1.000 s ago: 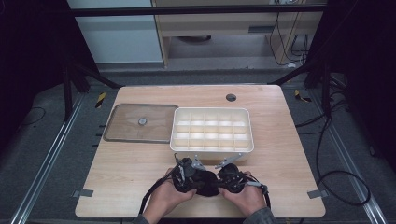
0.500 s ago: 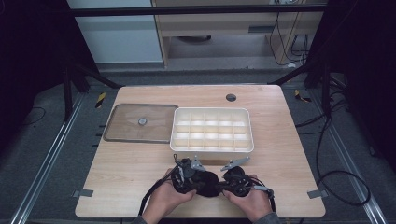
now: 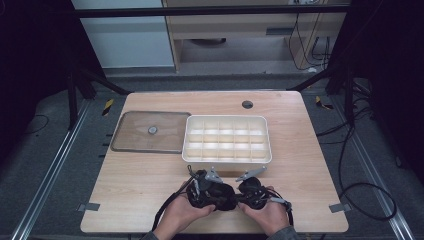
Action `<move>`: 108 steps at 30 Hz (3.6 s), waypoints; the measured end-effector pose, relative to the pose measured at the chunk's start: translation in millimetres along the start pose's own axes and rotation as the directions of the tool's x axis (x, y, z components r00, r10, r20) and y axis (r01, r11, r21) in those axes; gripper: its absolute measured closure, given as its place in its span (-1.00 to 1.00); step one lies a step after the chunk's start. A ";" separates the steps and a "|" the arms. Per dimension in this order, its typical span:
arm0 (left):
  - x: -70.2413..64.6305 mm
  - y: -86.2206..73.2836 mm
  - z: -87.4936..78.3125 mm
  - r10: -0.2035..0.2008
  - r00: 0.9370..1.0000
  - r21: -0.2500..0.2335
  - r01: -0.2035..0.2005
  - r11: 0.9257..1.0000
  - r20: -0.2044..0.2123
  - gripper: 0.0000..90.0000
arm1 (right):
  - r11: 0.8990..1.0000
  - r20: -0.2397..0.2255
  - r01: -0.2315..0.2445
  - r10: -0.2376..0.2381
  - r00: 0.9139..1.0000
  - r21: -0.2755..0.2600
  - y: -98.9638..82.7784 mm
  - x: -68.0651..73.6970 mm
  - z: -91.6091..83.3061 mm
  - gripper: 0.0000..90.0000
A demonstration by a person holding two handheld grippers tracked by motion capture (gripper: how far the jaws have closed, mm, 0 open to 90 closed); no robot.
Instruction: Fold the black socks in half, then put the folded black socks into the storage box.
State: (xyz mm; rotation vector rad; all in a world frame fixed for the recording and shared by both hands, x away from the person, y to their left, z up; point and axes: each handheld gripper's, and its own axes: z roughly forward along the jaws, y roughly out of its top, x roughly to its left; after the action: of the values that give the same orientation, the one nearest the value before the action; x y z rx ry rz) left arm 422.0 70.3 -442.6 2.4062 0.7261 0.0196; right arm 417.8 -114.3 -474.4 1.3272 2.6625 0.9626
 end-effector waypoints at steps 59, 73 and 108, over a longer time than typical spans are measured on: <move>33.6 -74.1 -28.8 -0.024 0.987 0.027 0.029 0.999 -0.156 -0.28 | 1.000 0.124 0.027 -0.029 0.992 0.014 20.6 22.9 0.8 -0.11; 35.0 -69.6 -23.5 -0.025 0.987 0.062 0.035 0.997 -0.158 0.01 | 0.998 0.120 0.047 -0.051 0.991 0.035 18.3 23.5 10.7 0.00; 43.5 -62.2 -12.6 -0.043 0.991 0.084 0.054 0.995 -0.128 0.80 | 0.996 0.079 0.058 -0.063 0.995 0.069 16.2 19.2 15.3 0.38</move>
State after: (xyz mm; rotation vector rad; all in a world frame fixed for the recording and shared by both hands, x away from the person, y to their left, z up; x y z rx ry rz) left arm 425.7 140.3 -474.4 2.4867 0.8594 0.1234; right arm 421.3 -85.1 -473.4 1.2600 2.6789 0.8018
